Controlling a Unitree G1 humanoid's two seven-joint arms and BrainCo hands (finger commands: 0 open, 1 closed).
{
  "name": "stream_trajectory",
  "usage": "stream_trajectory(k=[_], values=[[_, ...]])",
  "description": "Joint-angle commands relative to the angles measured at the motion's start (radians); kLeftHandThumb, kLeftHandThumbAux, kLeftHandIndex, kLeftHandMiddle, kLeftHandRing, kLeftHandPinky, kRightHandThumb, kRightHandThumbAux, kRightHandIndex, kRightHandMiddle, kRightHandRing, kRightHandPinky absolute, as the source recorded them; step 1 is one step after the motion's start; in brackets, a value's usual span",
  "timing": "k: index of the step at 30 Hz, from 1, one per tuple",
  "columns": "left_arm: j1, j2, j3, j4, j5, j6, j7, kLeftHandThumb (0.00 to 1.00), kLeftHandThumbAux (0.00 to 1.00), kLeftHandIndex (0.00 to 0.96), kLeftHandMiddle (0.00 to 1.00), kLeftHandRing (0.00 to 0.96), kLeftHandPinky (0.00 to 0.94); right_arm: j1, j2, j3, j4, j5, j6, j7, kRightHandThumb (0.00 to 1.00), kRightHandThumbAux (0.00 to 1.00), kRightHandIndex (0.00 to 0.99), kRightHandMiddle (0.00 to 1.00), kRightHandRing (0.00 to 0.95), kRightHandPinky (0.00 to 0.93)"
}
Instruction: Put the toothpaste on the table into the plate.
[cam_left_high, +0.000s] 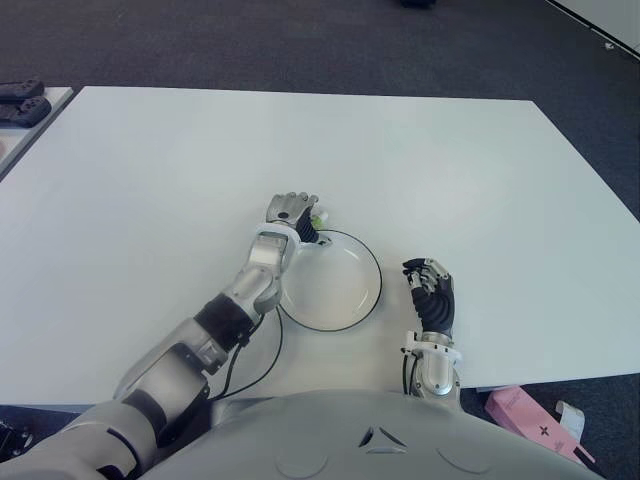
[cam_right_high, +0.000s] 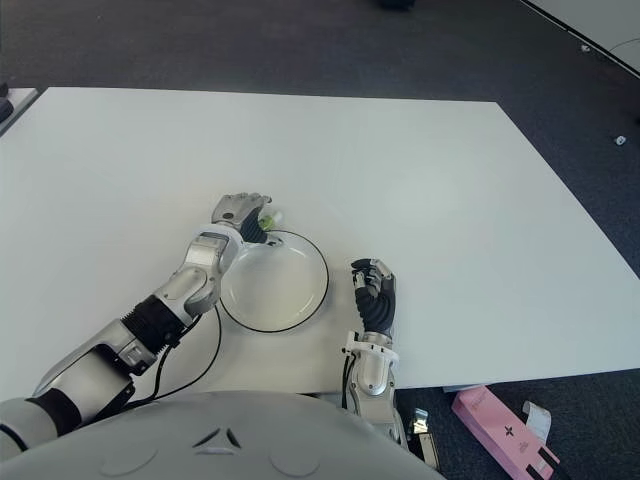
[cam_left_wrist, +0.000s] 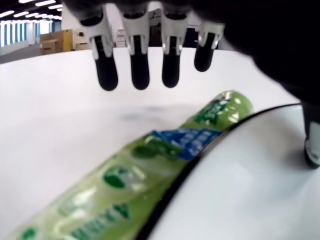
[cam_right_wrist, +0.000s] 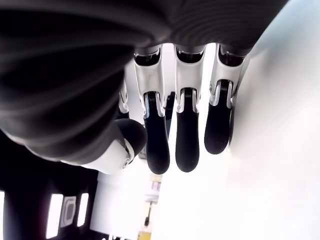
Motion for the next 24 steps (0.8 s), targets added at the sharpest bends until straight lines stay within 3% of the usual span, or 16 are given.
stream_trajectory(k=[1,24], values=[[0.036,0.002,-0.006,0.049,0.006,0.028,0.024,0.000,0.542,0.147,0.200,0.166,0.252,0.009,0.010,0.000,0.008,0.006,0.009,0.006,0.703,0.730,0.425,0.461,0.449,0.435],[0.055,0.016,0.005,0.006,-0.015,0.058,0.020,0.032,0.590,0.204,0.173,0.111,0.207,0.006,0.012,-0.001,0.006,0.004,0.016,0.008,0.706,0.729,0.426,0.465,0.450,0.440]])
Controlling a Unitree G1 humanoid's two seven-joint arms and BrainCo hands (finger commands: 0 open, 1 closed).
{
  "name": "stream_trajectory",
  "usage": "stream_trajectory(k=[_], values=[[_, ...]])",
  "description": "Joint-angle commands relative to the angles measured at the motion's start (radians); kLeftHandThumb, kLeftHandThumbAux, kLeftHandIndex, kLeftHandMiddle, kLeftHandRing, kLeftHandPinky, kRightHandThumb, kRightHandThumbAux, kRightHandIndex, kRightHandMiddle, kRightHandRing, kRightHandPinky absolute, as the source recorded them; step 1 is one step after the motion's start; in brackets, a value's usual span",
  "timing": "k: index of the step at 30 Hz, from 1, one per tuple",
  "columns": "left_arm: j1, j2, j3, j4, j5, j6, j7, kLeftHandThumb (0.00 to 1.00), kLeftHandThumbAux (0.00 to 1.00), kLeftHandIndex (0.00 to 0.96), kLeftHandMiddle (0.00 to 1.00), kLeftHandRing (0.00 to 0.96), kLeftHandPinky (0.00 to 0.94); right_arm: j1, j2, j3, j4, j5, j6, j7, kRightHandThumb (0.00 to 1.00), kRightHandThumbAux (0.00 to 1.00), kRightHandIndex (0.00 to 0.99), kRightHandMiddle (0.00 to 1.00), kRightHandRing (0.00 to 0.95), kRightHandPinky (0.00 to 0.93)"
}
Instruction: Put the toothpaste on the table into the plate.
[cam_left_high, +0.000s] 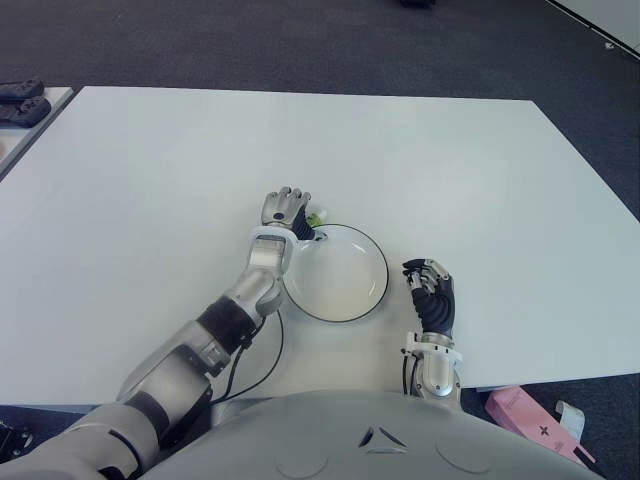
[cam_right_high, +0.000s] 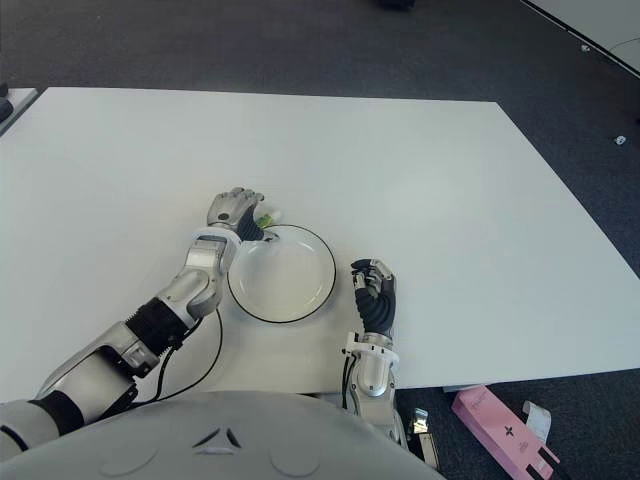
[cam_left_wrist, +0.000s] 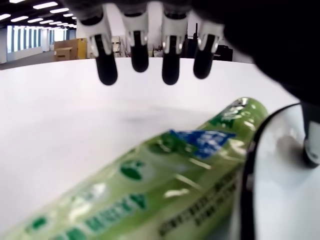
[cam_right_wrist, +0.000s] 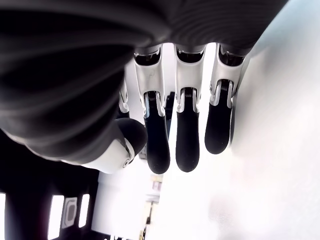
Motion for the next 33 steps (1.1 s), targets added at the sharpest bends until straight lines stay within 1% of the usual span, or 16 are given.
stream_trajectory(k=[1,7,9,13,19,23,27,32,33], values=[[0.043,0.025,0.002,0.000,-0.011,0.006,-0.024,0.035,0.594,0.210,0.175,0.113,0.209,0.001,0.011,-0.001,0.012,0.002,0.016,0.002,0.705,0.729,0.426,0.465,0.450,0.438],[0.061,0.048,0.013,-0.069,-0.017,-0.003,-0.055,0.046,0.611,0.246,0.187,0.132,0.214,0.001,0.011,-0.002,0.013,-0.002,0.017,-0.001,0.705,0.729,0.425,0.464,0.452,0.440],[0.073,0.066,0.021,-0.118,-0.022,-0.006,-0.076,0.050,0.615,0.257,0.191,0.139,0.212,0.000,0.010,-0.002,0.013,-0.005,0.018,-0.003,0.704,0.730,0.425,0.463,0.454,0.442],[0.093,0.113,0.050,-0.259,-0.022,-0.009,-0.149,0.041,0.622,0.273,0.203,0.162,0.217,-0.001,0.010,-0.003,0.014,-0.006,0.025,-0.003,0.703,0.730,0.424,0.462,0.454,0.440],[0.108,0.143,0.106,-0.392,-0.027,-0.020,-0.182,0.006,0.624,0.256,0.209,0.174,0.190,-0.008,0.008,-0.004,0.025,-0.006,0.017,-0.004,0.703,0.730,0.424,0.464,0.453,0.442],[0.125,0.148,0.134,-0.442,-0.028,-0.025,-0.175,0.001,0.614,0.236,0.204,0.168,0.174,-0.011,0.006,-0.004,0.031,-0.006,0.011,-0.004,0.703,0.730,0.424,0.464,0.453,0.446],[0.163,0.141,0.170,-0.523,-0.023,-0.027,-0.146,0.000,0.616,0.217,0.192,0.157,0.163,-0.011,0.004,-0.002,0.029,-0.006,0.010,-0.001,0.703,0.731,0.424,0.463,0.449,0.432],[0.195,0.127,0.183,-0.574,-0.001,-0.032,-0.124,0.000,0.629,0.210,0.187,0.148,0.160,-0.012,0.000,-0.003,0.028,-0.007,0.015,0.002,0.702,0.731,0.424,0.461,0.447,0.428],[0.210,0.123,0.179,-0.599,0.013,-0.027,-0.124,0.000,0.630,0.210,0.187,0.148,0.160,-0.011,0.001,-0.003,0.027,-0.006,0.016,0.003,0.702,0.731,0.424,0.461,0.447,0.429]])
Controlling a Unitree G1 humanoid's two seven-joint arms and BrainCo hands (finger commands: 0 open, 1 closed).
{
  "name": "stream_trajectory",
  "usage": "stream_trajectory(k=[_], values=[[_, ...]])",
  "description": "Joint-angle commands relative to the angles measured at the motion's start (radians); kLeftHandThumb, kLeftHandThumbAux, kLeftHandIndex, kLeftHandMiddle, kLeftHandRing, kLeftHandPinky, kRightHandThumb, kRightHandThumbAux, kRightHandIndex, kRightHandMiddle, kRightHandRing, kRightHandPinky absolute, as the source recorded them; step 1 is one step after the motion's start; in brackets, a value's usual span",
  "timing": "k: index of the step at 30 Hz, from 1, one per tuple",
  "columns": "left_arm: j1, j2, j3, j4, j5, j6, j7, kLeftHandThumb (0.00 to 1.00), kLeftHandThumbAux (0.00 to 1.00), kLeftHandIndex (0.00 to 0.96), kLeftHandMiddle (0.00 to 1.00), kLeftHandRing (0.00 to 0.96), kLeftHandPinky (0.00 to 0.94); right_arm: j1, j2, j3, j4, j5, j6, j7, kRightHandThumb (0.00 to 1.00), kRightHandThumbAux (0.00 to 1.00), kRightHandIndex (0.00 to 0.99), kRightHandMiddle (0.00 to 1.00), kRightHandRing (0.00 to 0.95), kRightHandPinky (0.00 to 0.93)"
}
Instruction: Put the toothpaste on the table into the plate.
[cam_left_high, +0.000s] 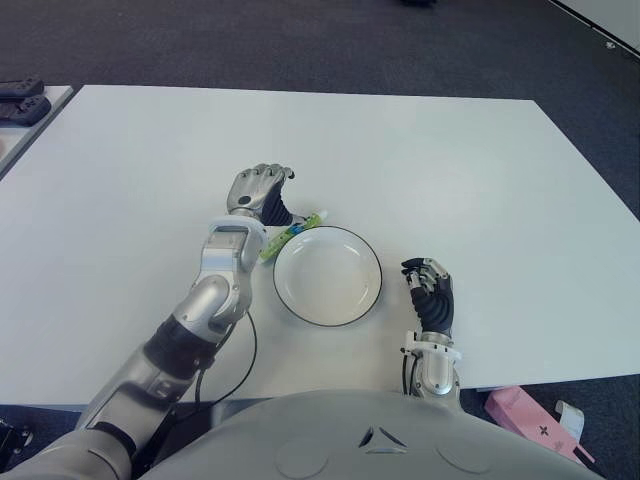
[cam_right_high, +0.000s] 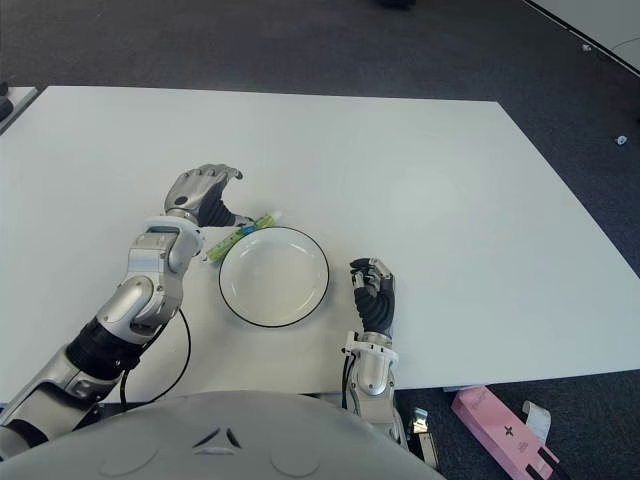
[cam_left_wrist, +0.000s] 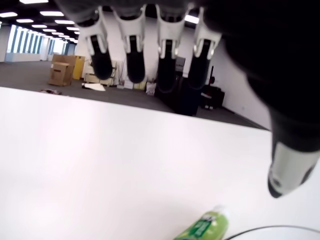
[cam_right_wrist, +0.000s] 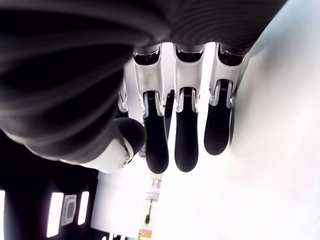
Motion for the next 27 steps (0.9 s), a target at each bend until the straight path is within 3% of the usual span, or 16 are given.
stream_trajectory(k=[1,11,19,27], values=[[0.054,-0.015,0.005,-0.063,0.041,0.005,0.011,0.000,0.631,0.208,0.187,0.149,0.167,-0.002,0.003,-0.003,0.015,-0.001,0.017,0.006,0.702,0.731,0.424,0.461,0.447,0.431],[0.197,-0.082,-0.046,-0.235,0.159,-0.008,0.003,0.007,0.662,0.192,0.168,0.134,0.157,0.004,0.005,-0.001,0.002,0.003,0.023,0.011,0.701,0.731,0.423,0.461,0.452,0.436],[0.260,-0.122,-0.070,-0.290,0.129,-0.095,0.016,0.047,0.698,0.171,0.163,0.138,0.185,0.002,0.005,-0.002,-0.003,0.008,0.030,0.019,0.701,0.731,0.423,0.461,0.450,0.433],[0.287,-0.131,-0.039,-0.268,0.072,-0.190,0.072,0.051,0.717,0.157,0.196,0.190,0.249,-0.002,0.008,-0.003,0.006,0.012,0.016,0.017,0.703,0.730,0.424,0.463,0.453,0.433]])
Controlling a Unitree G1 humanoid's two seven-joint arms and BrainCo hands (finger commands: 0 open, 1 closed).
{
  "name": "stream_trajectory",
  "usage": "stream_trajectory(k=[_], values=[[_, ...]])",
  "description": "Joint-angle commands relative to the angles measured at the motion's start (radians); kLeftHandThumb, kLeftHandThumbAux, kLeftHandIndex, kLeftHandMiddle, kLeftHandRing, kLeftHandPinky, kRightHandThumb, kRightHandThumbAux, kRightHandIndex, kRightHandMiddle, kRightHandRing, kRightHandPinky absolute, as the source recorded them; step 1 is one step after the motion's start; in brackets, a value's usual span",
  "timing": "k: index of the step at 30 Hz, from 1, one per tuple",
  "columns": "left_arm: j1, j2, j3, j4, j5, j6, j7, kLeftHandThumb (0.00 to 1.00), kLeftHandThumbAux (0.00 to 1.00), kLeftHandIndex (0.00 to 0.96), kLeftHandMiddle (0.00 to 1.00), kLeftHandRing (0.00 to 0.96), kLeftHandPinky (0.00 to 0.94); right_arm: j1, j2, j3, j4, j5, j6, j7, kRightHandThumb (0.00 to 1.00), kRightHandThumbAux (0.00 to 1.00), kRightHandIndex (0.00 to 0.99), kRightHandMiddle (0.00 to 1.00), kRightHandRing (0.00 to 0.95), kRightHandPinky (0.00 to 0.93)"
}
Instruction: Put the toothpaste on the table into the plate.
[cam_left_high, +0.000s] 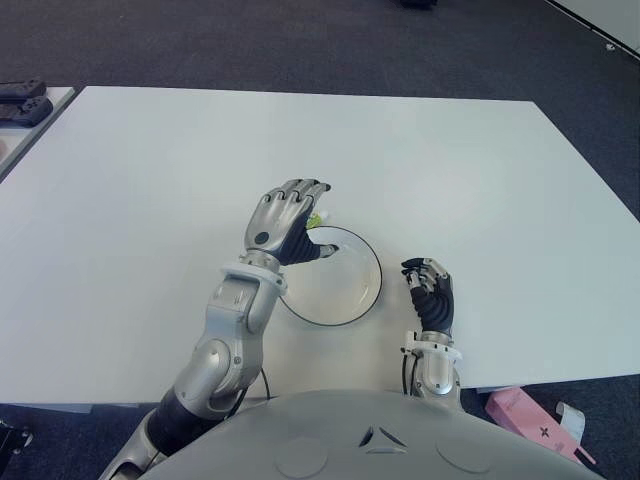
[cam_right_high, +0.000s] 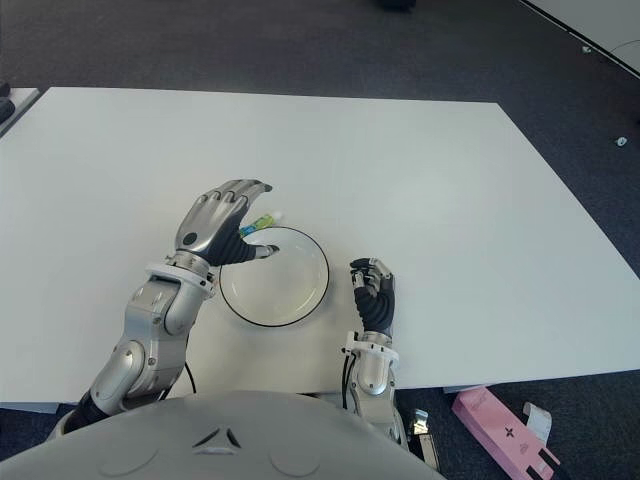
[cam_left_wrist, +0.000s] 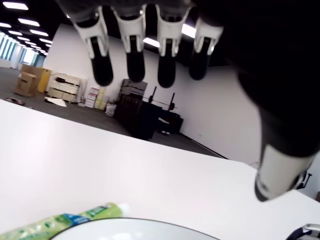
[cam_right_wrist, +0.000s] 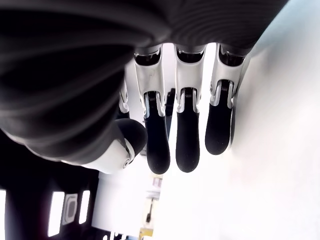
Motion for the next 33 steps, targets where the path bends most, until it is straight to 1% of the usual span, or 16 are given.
stream_trajectory(k=[1,3,4,7,9,13,14,15,18,19,20,23,24,28,33], values=[[0.017,-0.003,0.022,0.031,-0.039,-0.048,0.048,0.051,0.718,0.154,0.198,0.193,0.250,-0.003,0.008,-0.003,0.016,0.006,0.008,0.004,0.703,0.730,0.425,0.463,0.453,0.433],[0.013,0.000,0.036,0.054,-0.050,-0.061,0.059,0.050,0.721,0.148,0.202,0.198,0.253,-0.003,0.008,-0.003,0.015,0.005,0.010,0.003,0.703,0.730,0.425,0.464,0.454,0.434],[0.008,0.003,0.045,0.069,-0.057,-0.066,0.064,0.052,0.728,0.126,0.199,0.202,0.257,-0.003,0.008,-0.003,0.015,0.004,0.011,0.003,0.703,0.730,0.425,0.464,0.455,0.439],[-0.015,0.017,0.085,0.151,-0.093,-0.093,0.101,0.061,0.742,0.095,0.194,0.205,0.257,-0.003,0.007,-0.004,0.013,0.001,0.012,0.001,0.702,0.730,0.424,0.465,0.456,0.444],[-0.023,0.019,0.102,0.189,-0.107,-0.102,0.117,0.077,0.752,0.081,0.186,0.198,0.238,0.000,0.007,-0.004,0.012,0.000,0.012,0.000,0.702,0.730,0.424,0.466,0.457,0.445],[-0.032,0.011,0.109,0.221,-0.097,-0.088,0.118,0.152,0.751,0.055,0.157,0.168,0.213,0.003,0.007,-0.005,0.009,-0.001,0.014,0.001,0.702,0.730,0.424,0.466,0.458,0.445],[-0.039,0.022,0.112,0.251,-0.091,-0.089,0.123,0.180,0.745,0.051,0.151,0.162,0.211,0.004,0.007,-0.005,0.008,-0.001,0.015,0.000,0.702,0.730,0.424,0.466,0.457,0.444],[-0.044,0.032,0.114,0.274,-0.088,-0.092,0.127,0.231,0.729,0.049,0.146,0.158,0.219,0.005,0.007,-0.006,0.007,-0.002,0.016,-0.001,0.702,0.730,0.424,0.466,0.457,0.444],[-0.050,0.064,0.124,0.330,-0.092,-0.117,0.156,0.310,0.701,0.049,0.146,0.161,0.244,0.007,0.007,-0.007,0.005,-0.002,0.017,-0.002,0.702,0.731,0.423,0.464,0.456,0.444],[-0.051,0.077,0.128,0.345,-0.095,-0.128,0.168,0.321,0.696,0.049,0.147,0.164,0.250,0.007,0.007,-0.008,0.005,-0.002,0.017,-0.001,0.701,0.731,0.423,0.464,0.456,0.444],[-0.052,0.085,0.130,0.354,-0.097,-0.135,0.176,0.346,0.683,0.052,0.152,0.173,0.264,0.007,0.007,-0.008,0.005,-0.001,0.016,-0.001,0.702,0.731,0.423,0.463,0.455,0.443],[-0.061,0.135,0.144,0.372,-0.105,-0.173,0.189,0.422,0.641,0.057,0.169,0.199,0.291,0.007,0.005,-0.010,0.007,0.002,0.011,0.001,0.702,0.731,0.423,0.461,0.452,0.435],[-0.063,0.142,0.146,0.374,-0.107,-0.179,0.191,0.433,0.635,0.057,0.171,0.203,0.294,0.007,0.005,-0.010,0.007,0.002,0.010,0.001,0.702,0.731,0.423,0.461,0.451,0.434],[-0.073,0.204,0.188,0.374,-0.144,-0.209,0.158,0.496,0.593,0.058,0.179,0.210,0.291,0.008,0.003,-0.011,0.005,0.002,0.019,0.005,0.702,0.731,0.423,0.459,0.448,0.427],[-0.075,0.269,0.228,0.355,-0.179,-0.221,0.090,0.522,0.550,0.037,0.154,0.172,0.230,0.007,0.005,-0.013,0.008,0.005,0.013,0.004,0.703,0.731,0.423,0.458,0.448,0.436]])
